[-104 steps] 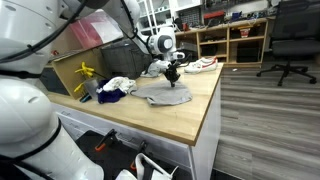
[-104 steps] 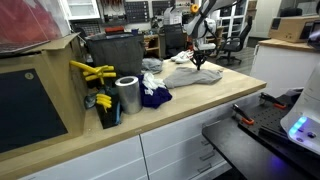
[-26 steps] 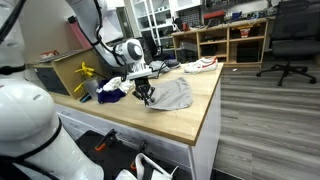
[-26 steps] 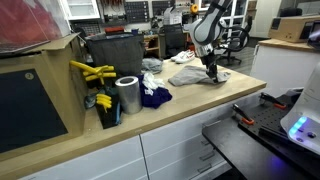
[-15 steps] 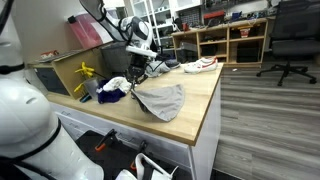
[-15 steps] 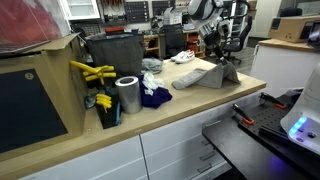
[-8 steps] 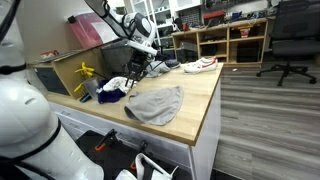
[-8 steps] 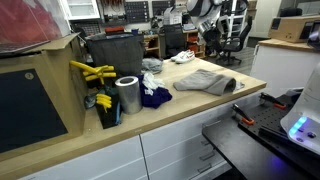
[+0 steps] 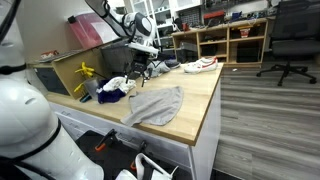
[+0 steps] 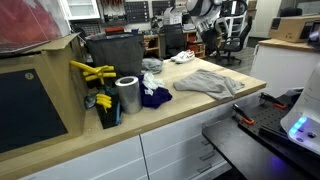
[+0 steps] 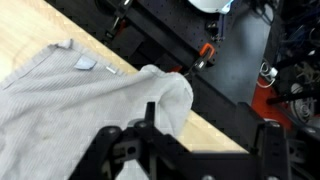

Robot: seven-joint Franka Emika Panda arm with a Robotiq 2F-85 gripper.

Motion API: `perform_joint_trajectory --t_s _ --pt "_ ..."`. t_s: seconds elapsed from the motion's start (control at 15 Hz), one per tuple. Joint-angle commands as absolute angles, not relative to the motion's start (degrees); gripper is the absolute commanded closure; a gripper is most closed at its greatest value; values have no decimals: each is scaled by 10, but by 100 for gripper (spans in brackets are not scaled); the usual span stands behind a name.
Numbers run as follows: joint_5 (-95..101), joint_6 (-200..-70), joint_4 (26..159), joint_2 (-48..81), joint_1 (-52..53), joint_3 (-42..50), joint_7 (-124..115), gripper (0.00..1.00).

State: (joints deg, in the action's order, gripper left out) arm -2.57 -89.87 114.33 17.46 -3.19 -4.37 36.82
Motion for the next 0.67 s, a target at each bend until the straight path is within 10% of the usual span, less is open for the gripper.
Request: perform_joint_trajectory --t_s 0.0,0.6 --pt "-21 -992 1152 166 -30 -29 312 42" --pt "6 -1289 1221 167 -23 4 137 100"
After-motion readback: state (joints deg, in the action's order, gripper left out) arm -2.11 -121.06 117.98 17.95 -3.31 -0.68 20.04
